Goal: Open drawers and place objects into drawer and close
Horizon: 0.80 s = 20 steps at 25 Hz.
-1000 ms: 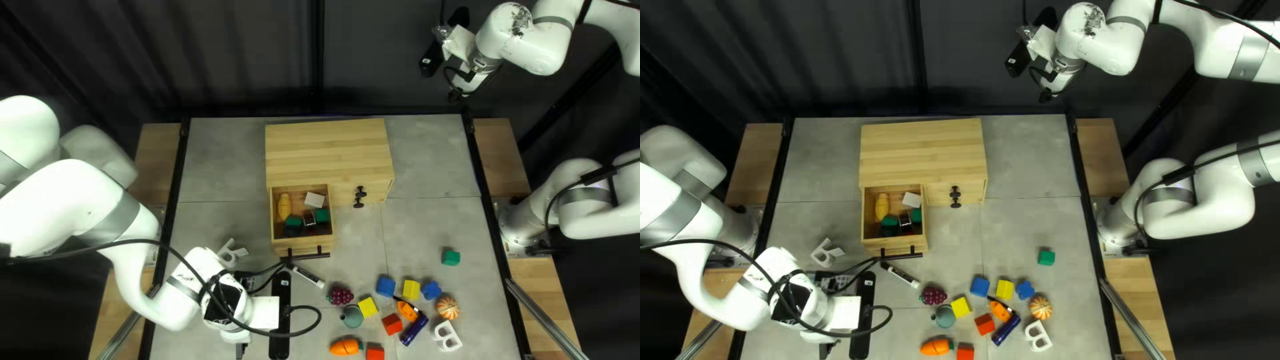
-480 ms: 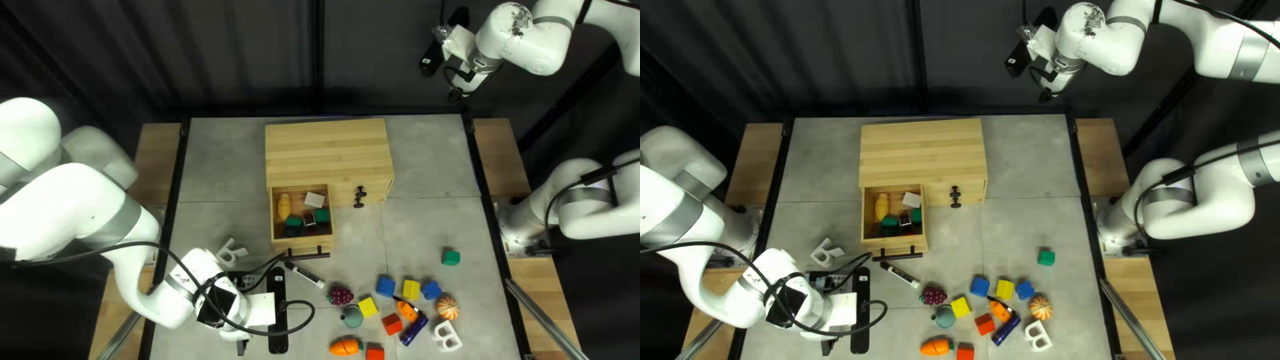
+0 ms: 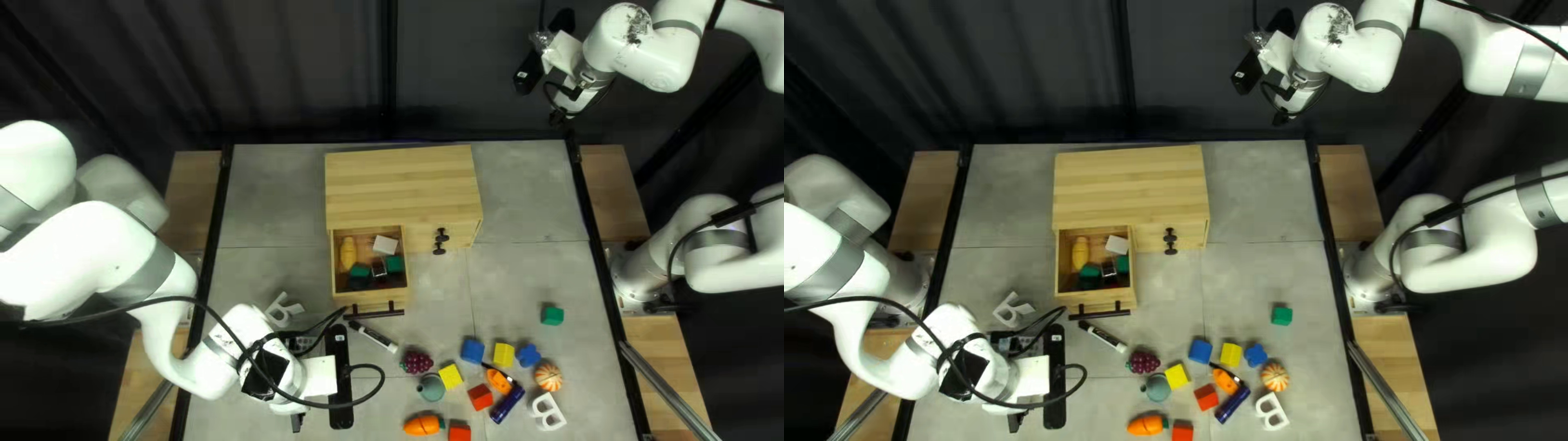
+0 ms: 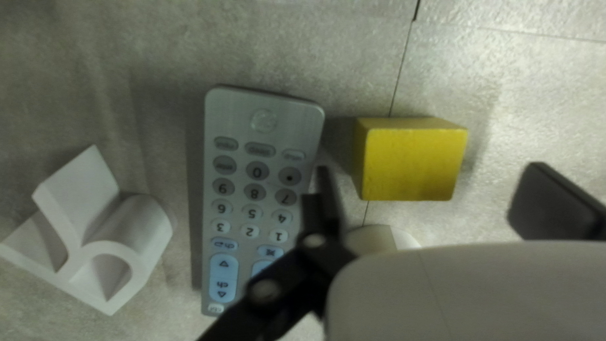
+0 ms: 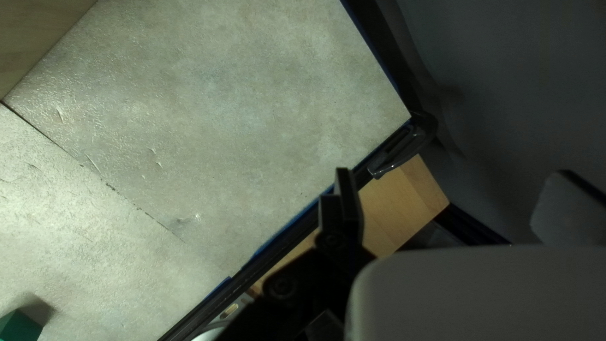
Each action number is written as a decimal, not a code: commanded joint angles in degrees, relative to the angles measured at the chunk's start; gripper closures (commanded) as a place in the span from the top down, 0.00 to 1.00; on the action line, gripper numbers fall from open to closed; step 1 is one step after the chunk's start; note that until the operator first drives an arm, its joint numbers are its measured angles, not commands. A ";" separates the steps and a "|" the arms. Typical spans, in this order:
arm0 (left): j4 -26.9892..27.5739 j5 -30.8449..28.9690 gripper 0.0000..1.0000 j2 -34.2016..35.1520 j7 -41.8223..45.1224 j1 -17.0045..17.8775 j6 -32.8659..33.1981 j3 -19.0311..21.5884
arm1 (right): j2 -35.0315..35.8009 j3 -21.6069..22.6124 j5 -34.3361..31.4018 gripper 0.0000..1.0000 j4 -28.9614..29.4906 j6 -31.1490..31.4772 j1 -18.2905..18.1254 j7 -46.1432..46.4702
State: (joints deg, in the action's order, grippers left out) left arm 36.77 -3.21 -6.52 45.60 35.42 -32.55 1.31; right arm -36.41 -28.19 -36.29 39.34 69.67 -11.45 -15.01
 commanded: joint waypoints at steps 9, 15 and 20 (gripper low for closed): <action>8.06 -3.38 0.00 4.72 3.47 1.05 -15.81 0.44 | 0.00 0.00 0.00 1.00 0.00 0.00 0.00 0.00; 14.80 -9.79 0.00 11.87 0.68 -1.60 -30.93 -1.46 | 0.00 0.00 0.00 1.00 0.00 0.00 0.00 0.00; 21.48 -18.23 0.00 13.40 -4.45 -5.47 -37.94 -4.52 | 0.00 0.00 0.00 1.00 0.00 0.00 0.00 0.00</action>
State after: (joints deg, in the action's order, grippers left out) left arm 55.03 -17.13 6.13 43.66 32.05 -67.65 -1.54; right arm -36.41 -28.19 -36.29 39.34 69.67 -11.45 -15.01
